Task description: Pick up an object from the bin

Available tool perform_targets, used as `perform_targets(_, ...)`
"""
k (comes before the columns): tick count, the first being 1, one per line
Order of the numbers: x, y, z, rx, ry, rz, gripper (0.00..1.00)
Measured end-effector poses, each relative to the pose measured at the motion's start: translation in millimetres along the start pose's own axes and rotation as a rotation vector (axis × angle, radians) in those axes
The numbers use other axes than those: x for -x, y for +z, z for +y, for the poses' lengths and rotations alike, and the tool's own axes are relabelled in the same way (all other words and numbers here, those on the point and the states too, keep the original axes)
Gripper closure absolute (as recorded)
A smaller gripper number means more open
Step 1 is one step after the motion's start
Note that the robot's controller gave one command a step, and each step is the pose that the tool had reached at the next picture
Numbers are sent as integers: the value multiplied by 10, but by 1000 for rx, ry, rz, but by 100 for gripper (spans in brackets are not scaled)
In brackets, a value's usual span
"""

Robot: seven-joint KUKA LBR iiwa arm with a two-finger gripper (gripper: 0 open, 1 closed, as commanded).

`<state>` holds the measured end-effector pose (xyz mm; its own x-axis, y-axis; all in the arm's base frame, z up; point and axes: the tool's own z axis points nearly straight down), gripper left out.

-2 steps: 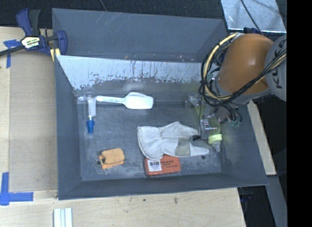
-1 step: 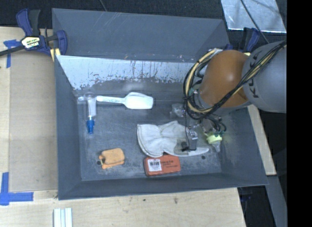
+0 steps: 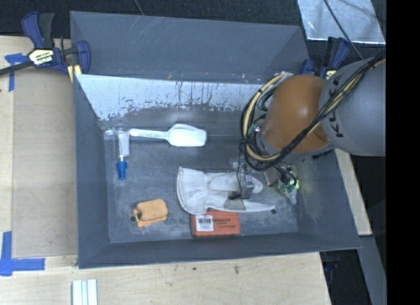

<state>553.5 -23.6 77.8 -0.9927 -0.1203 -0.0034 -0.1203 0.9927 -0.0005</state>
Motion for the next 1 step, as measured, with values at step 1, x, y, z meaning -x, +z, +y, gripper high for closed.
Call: perform_targets(1,0,0,0,0,-1,0,100)
